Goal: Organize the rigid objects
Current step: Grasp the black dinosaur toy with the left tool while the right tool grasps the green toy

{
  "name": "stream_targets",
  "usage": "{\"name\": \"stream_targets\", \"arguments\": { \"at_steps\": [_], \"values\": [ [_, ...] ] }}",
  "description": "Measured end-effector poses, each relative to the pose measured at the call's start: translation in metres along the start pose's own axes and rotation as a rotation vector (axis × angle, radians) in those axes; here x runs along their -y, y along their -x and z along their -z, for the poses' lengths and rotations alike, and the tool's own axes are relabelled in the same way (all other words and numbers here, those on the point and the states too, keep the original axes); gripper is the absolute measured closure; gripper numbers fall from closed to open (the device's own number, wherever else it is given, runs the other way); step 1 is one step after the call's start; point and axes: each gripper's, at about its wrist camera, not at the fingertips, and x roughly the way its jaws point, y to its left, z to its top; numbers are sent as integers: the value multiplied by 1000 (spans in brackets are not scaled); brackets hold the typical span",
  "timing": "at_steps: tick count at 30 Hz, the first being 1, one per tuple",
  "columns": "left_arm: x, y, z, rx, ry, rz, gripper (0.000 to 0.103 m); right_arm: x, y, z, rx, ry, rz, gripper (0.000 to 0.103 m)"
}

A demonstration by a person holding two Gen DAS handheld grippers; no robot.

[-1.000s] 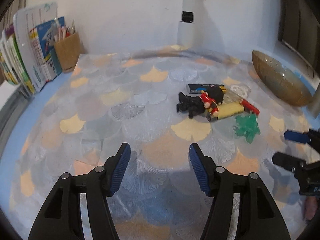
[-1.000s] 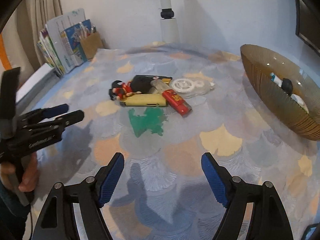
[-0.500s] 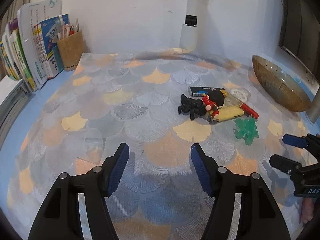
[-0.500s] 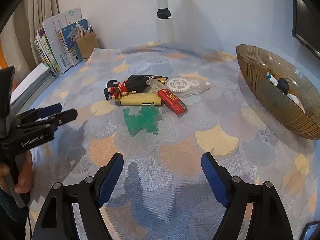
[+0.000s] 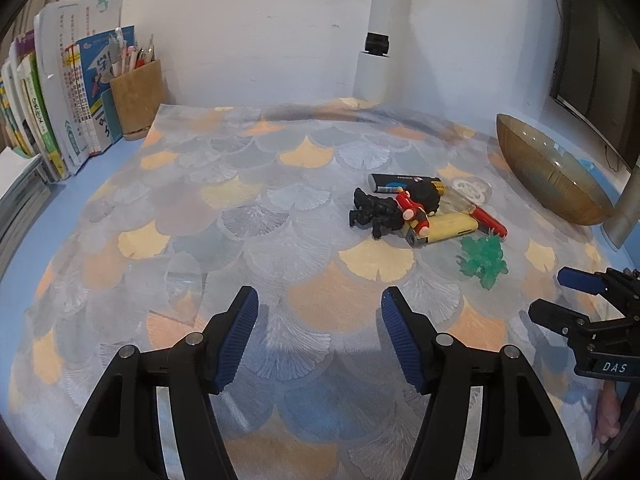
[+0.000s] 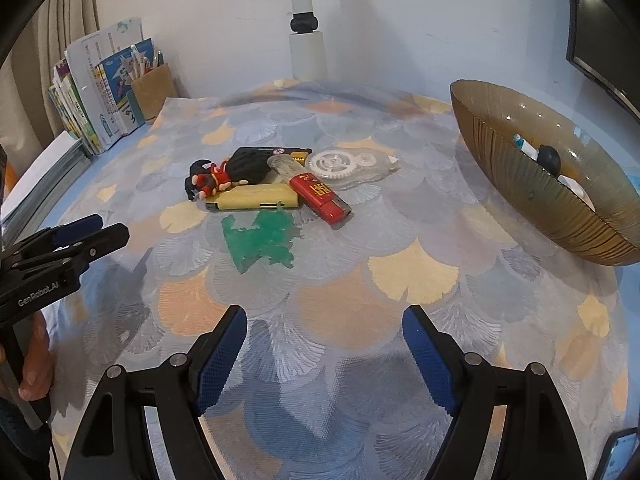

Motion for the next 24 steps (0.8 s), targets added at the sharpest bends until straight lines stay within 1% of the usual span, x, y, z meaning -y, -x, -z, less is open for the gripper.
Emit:
{"name": "stream_targets", "arguments": {
  "at_steps": [3,4,5,6,7,8,9,10,13,14,15,16,17,19,21,23,24],
  "values": [
    [5,-2,-1,-36,-41,33,41,1,1,-1,1,-11,13,24],
    [6,-3,-3,-54,-51,68,41,2,3,-1,5,-21,13,24],
    [6,-2,-6,-61,-59,91,41,3,5,-2,6,-43,-7,24],
    [5,-1,-11,-60,-75,107,41,6,8,-4,-4,-90,-92,24],
    [5,2,-20,-43,-99,111,41,6,9,-7,-10,-119,-149,24],
    [6,3,-27,-31,-122,112,41,4,11,-11,-9,-137,-180,24],
    [8,0,-37,-27,-168,113,41,0,12,-17,-5,-128,-169,24],
    [11,-5,-44,-39,-210,113,41,-10,10,-24,-12,-89,-126,24],
    [18,-34,-57,-101,-359,139,41,-31,0,-35,-23,-8,-85,25],
    [19,-43,-59,-111,-387,136,41,-35,-2,-36,-23,6,-69,25],
    [18,-53,-62,-125,-410,154,41,-39,-8,-37,-30,17,-43,25],
    [17,-59,-63,-136,-417,177,41,-41,-15,-38,-45,21,-23,25],
    [16,-66,-66,-146,-425,205,41,-41,-22,-40,-61,15,-27,25],
    [16,-76,-71,-155,-437,239,41,-39,-30,-42,-72,-2,-50,25],
    [18,-83,-76,-155,-435,267,41,-40,-36,-44,-81,-5,-41,25],
    [22,-85,-76,-151,-438,275,41,-40,-42,-47,-92,-5,-28,34],
    [25,-86,-77,-146,-445,275,41,-40,-42,-48,-82,0,-12,38]
  ]
}}
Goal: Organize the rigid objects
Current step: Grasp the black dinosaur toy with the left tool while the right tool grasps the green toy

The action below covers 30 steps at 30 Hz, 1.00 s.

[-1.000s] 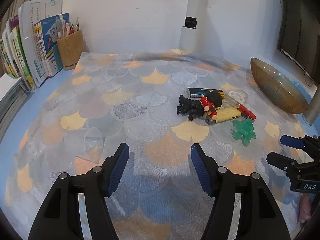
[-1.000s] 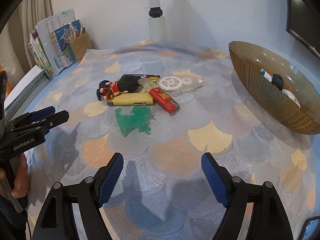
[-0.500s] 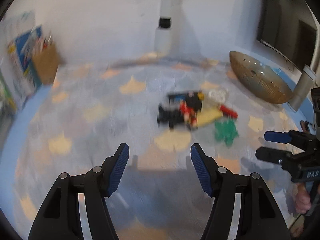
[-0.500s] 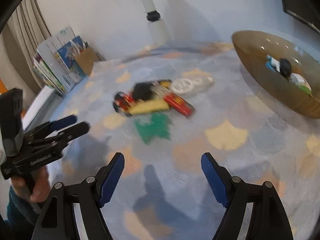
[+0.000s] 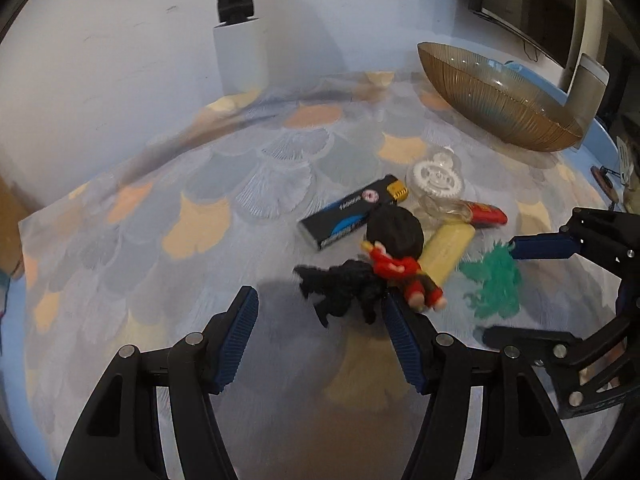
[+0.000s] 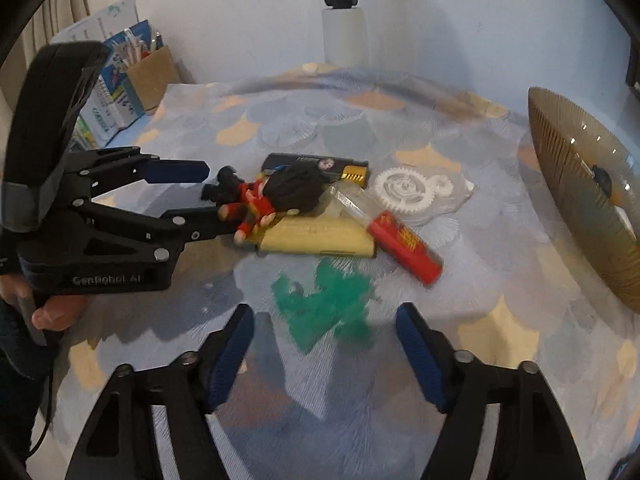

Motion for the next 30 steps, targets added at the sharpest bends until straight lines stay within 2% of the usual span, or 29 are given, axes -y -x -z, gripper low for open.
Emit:
{"name": "stream_targets", "arguments": {
  "at_steps": [3,4,5,9,14,18,22,25,28,30],
  "values": [
    [3,-4,-2,-2,1,15,48,-3,-1,-2,3,26,23,50],
    [4,-5,-3,0,2,23,56,-4,0,-2,7,33,16,56],
    [6,-5,-3,3,4,35,63,-5,1,0,8,41,6,56],
    [18,0,1,22,9,-6,65,-5,10,10,4,61,-18,56],
    [23,29,24,51,122,19,65,7,39,43,-19,105,-41,56],
    [43,50,53,52,176,-24,65,17,53,71,-47,171,-37,56],
    [68,55,76,42,207,-73,65,28,60,84,-26,173,-61,56],
    [78,59,82,51,211,-135,64,29,62,88,-19,163,-68,53],
    [79,60,85,50,230,-115,63,25,63,92,-10,154,-77,37],
    [77,61,88,39,242,-117,62,19,61,92,-8,159,-59,33]
  ]
}}
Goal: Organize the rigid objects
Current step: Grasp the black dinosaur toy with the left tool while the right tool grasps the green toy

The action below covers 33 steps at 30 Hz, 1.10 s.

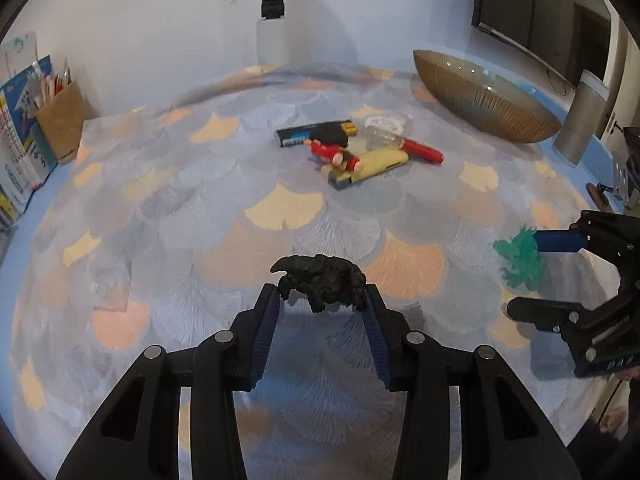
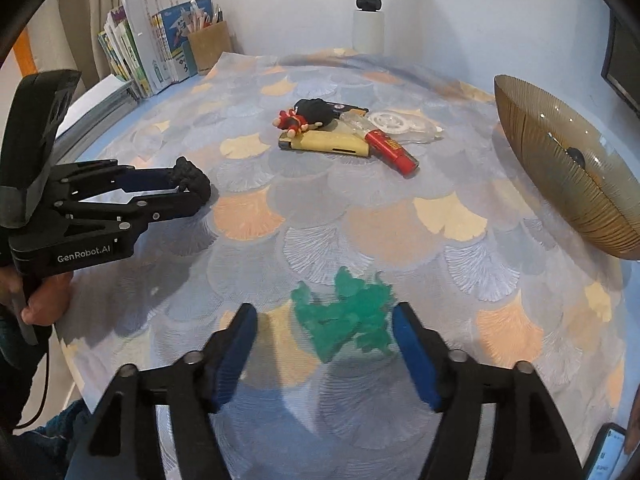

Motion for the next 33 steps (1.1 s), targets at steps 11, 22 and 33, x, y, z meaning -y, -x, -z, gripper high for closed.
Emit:
{"name": "stream_targets", "arguments": {
  "at_steps": [11,22,33],
  "values": [
    [-13,14,12,-20,73,63,33,4,7,9,-7,-103,51,33],
    [9,-4,-1,-21,48,-75,55,-2,-2,-2,23,-187,180,35],
    [10,-4,0,-3,42,-88,55,-5,-2,-2,48,-151,146,53]
  ]
}}
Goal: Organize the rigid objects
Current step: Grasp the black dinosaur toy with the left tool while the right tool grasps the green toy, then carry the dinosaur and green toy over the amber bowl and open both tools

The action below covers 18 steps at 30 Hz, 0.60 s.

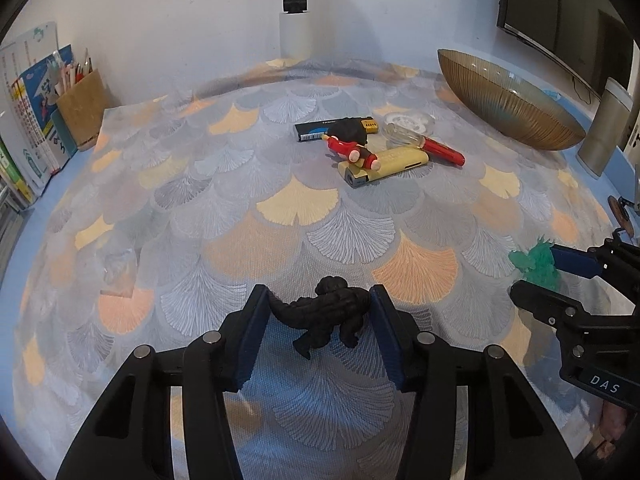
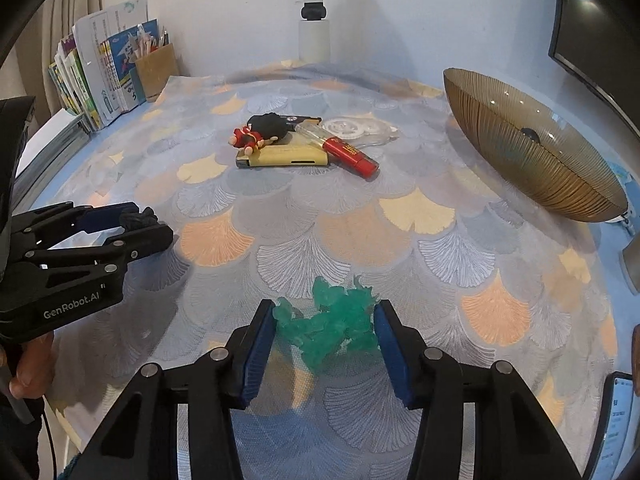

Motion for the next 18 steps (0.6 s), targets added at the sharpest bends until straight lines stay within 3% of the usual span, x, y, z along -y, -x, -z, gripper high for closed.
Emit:
{"name": "stream_targets", "arguments": {
  "at_steps": [18],
  "values": [
    [5,1,0,15,-36,-36,56,-15,3,5,11,77,-50,54]
  ]
}}
